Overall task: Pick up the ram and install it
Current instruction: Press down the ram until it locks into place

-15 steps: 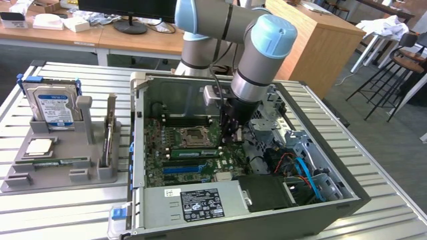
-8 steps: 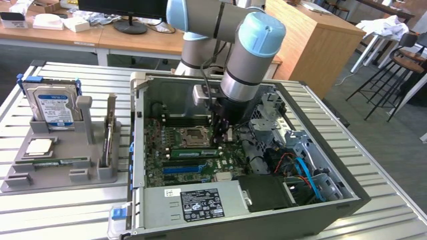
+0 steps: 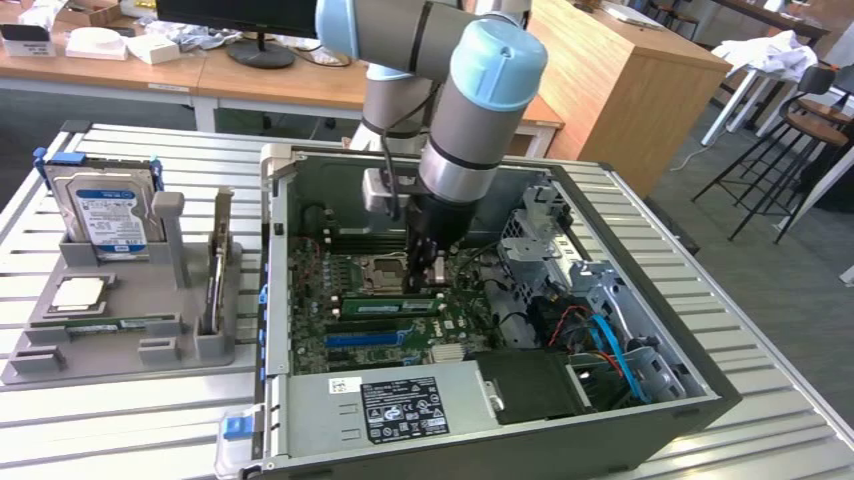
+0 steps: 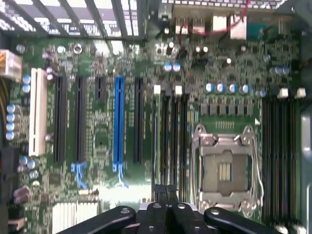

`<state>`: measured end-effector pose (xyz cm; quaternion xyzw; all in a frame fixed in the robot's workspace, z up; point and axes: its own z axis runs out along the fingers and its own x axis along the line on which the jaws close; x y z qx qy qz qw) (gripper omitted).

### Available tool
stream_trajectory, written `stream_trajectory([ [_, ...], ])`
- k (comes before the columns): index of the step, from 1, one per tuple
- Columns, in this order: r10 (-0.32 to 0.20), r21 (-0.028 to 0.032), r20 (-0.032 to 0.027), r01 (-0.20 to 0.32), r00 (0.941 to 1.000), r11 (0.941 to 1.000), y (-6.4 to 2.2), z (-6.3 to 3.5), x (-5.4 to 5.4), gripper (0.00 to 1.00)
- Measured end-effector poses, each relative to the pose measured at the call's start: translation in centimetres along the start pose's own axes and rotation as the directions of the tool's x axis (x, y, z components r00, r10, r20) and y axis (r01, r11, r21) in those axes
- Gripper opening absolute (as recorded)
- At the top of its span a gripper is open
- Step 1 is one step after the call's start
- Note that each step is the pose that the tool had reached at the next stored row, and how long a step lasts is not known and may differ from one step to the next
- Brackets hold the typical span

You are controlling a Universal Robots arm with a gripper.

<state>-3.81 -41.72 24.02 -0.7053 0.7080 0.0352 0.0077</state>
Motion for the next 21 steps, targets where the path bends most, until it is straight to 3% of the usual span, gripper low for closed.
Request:
stream_trajectory([
  [17, 0.0, 0.0024, 0.0, 0.0, 1.0, 1.0, 4.2, 0.17, 0.0, 0.1],
  [21, 0.0, 0.0025, 0.0001, 0.0, 1.0, 1.0, 4.41, 0.18, 0.0, 0.1],
])
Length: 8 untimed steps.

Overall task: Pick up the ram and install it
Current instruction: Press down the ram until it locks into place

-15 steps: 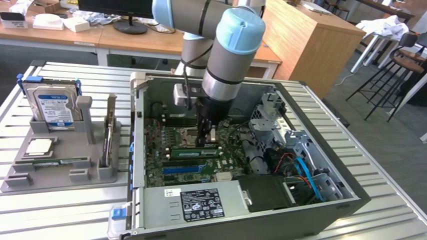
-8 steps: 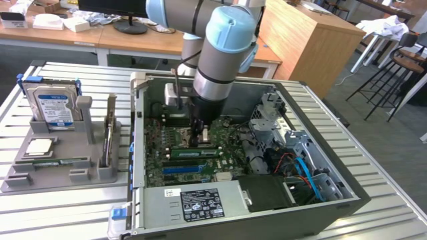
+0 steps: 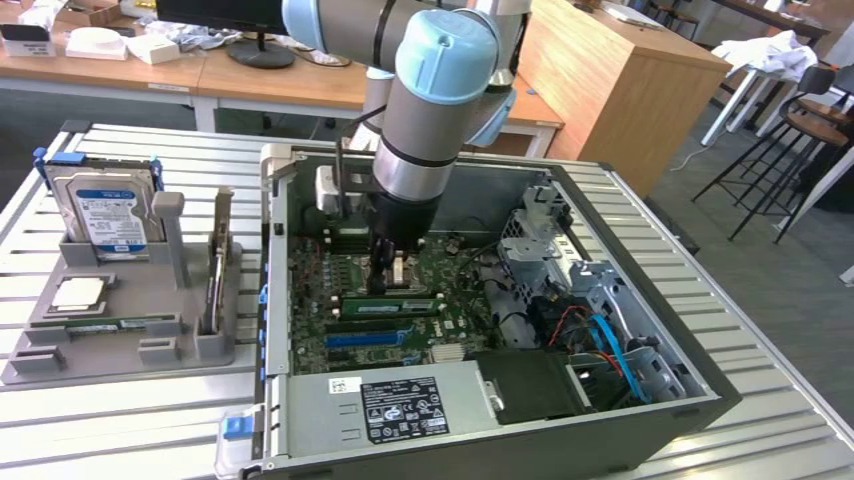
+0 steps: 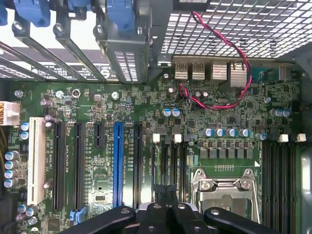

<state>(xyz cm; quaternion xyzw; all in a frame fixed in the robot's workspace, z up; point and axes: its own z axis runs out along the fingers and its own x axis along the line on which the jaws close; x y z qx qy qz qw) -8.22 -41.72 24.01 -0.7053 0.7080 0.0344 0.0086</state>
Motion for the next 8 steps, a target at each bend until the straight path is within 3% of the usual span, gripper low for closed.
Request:
stream_trajectory([
  [8, 0.0, 0.0, 0.0, 0.0, 1.0, 1.0, 0.01, -0.01, 0.21, 0.1],
])
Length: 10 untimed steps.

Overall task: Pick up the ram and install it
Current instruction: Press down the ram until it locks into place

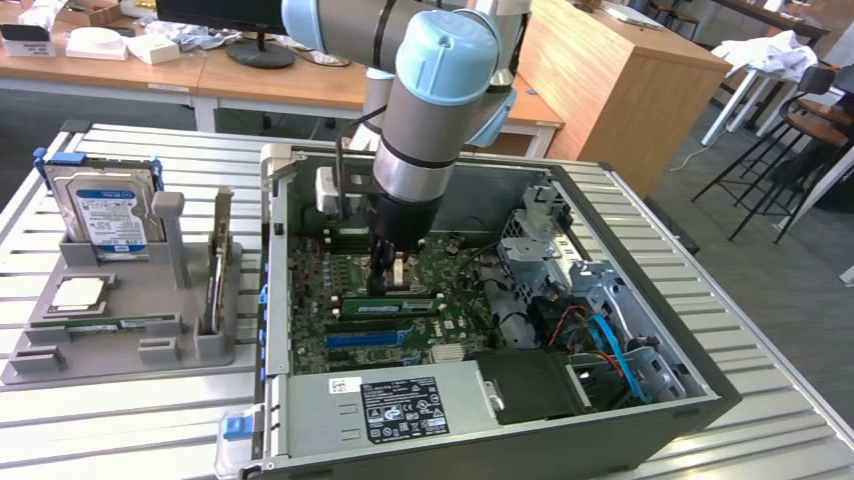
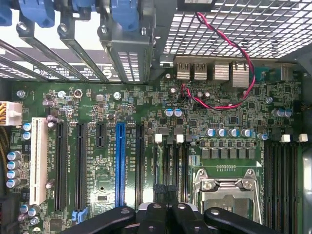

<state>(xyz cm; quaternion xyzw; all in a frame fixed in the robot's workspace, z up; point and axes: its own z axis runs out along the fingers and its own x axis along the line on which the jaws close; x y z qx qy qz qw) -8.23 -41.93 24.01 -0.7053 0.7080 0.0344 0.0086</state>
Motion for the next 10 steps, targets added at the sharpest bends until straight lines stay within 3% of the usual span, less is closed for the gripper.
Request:
stream_trajectory([
  [10, 0.0, 0.0, -0.0002, 0.0, 1.0, 1.0, -0.03, 0.6, 0.07, 0.1],
])
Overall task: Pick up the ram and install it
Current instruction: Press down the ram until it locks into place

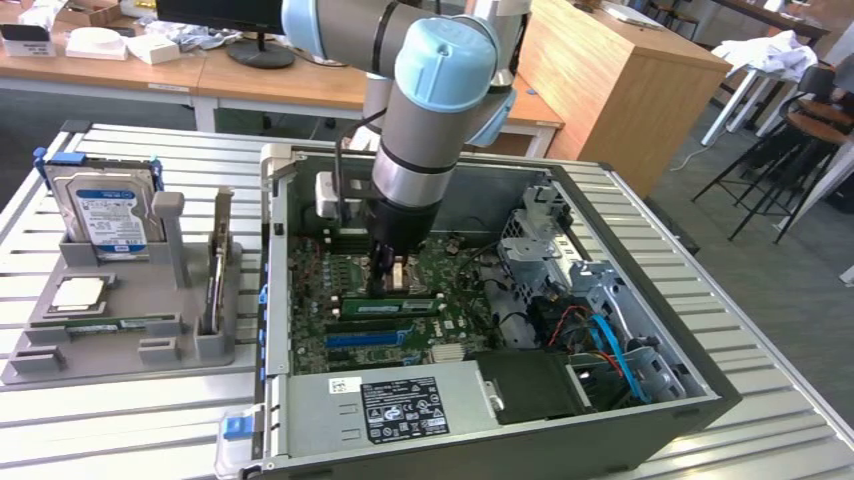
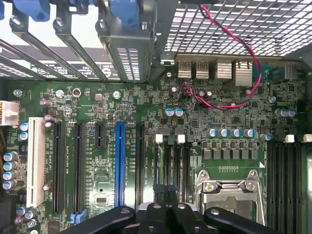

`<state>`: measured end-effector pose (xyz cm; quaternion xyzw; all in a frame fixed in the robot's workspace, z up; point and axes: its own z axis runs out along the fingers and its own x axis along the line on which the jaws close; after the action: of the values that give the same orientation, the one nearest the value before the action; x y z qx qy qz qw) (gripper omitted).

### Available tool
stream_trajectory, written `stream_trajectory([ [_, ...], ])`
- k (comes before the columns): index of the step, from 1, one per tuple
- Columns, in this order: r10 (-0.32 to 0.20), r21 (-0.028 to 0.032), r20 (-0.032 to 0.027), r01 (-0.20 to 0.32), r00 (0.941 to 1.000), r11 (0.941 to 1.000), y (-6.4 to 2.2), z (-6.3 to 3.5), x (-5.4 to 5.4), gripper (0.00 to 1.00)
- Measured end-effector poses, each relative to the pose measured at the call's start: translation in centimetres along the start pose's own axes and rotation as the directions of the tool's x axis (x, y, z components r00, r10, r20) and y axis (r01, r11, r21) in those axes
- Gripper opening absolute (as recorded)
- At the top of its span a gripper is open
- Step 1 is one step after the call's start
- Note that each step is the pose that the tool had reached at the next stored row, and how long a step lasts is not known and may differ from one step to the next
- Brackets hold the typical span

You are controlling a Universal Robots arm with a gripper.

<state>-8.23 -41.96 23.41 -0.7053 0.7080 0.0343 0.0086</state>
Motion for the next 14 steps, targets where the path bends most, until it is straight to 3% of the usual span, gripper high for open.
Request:
stream_trajectory([
  [14, 0.0, 0.0003, 0.0004, 0.0, 1.0, 1.0, -0.02, 0.4, 0.02, 0.1],
])
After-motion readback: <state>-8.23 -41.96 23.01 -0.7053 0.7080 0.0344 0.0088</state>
